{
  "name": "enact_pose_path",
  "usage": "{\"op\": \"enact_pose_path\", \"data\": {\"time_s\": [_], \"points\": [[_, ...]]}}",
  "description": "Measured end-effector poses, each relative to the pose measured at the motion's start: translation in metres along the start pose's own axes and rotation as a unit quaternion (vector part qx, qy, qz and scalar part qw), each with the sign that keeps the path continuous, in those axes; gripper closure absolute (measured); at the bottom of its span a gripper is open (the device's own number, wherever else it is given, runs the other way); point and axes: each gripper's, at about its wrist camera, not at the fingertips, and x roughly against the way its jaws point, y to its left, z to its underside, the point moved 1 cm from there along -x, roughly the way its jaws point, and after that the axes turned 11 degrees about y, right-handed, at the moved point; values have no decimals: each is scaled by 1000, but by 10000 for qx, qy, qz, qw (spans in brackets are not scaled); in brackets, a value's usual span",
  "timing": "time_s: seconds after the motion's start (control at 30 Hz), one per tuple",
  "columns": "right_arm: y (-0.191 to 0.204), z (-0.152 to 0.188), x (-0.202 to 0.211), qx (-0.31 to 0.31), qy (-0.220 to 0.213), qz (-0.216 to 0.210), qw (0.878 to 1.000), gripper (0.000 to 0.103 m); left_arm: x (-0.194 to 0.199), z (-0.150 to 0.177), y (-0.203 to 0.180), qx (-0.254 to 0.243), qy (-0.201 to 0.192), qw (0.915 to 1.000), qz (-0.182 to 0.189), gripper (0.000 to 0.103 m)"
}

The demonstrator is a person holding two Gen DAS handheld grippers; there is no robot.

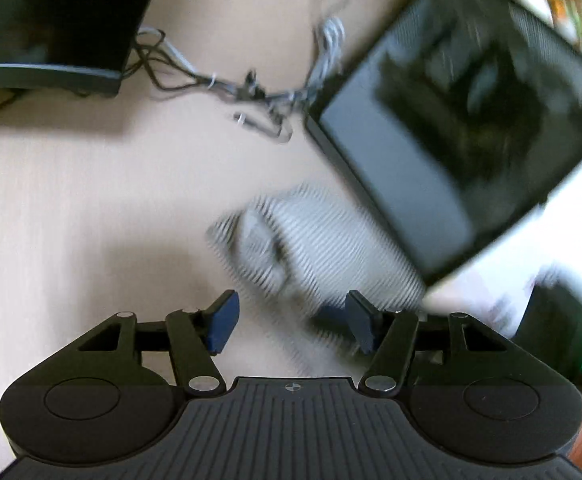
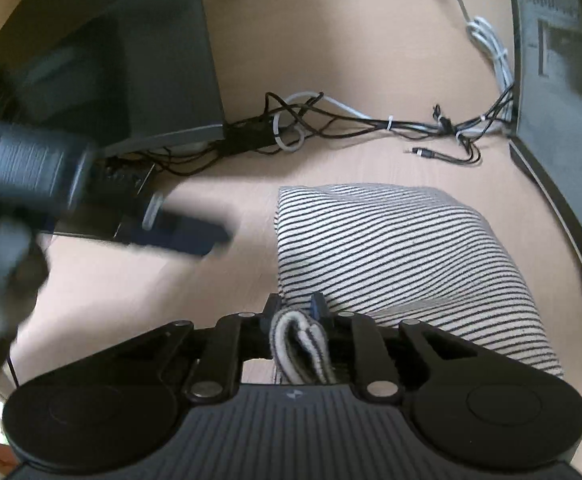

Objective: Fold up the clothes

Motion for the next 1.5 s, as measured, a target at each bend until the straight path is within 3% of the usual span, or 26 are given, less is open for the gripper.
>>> {"op": "enact_pose_path", "data": {"time_s": [0.13,0.43,0.53,0.6,0.63,0.67,0.73,0.8,0.9,1.0,1.1,1.17,1.23,1.3,1.37,1.43,1.47,1.5], "points": [[2,-1,1,136,-3,-49,9999,74,-17,-22,8,519,7,9979,377,40],[6,4,-4,344,-108,174,9992,73,-58,-67,31,1559,31,9831,960,41],[6,4,-7,320,-142,177,9992,73,-68,-69,39,1646,47,9824,878,42],[10,4,-8,404,-150,188,9989,67,-72,-67,48,1760,60,9805,872,46],[12,3,-9,461,-148,191,9986,58,-73,-67,53,1810,97,9799,829,50],[16,3,-11,533,-134,190,9983,47,-76,-68,55,1810,145,9804,762,52],[24,1,-14,698,-73,216,9973,35,-78,-67,56,1733,242,9822,681,53],[32,-2,-16,883,-4,292,9957,29,-71,-65,54,1574,349,9843,720,45],[34,-9,-6,1035,14,320,9941,29,-56,-64,48,1230,391,9889,734,40],[30,-17,27,983,-307,294,9943,29,-35,-63,46,1058,242,9927,523,12],[18,-17,54,866,-626,720,9917,30,-15,-62,48,961,79,9945,399,11],[6,-14,49,660,-449,1042,9913,47,-9,-57,48,981,80,9941,449,11],[-1,-7,29,430,17,1055,9935,49,-6,-52,46,974,111,9940,477,10],[4,5,0,518,456,1028,9923,37,-14,-44,36,850,270,9952,414,9],[29,21,-22,1203,444,1567,9793,14,-22,-36,25,724,429,9958,351,8],[49,26,-30,1639,489,1990,9650,14,-31,-26,13,510,599,9966,232,8],[53,26,-28,1671,478,2023,9638,14,-35,-20,8,356,668,9970,149,8],[51,24,-19,1510,442,1855,9700,14,-38,-15,3,206,694,9974,62,8]]}}
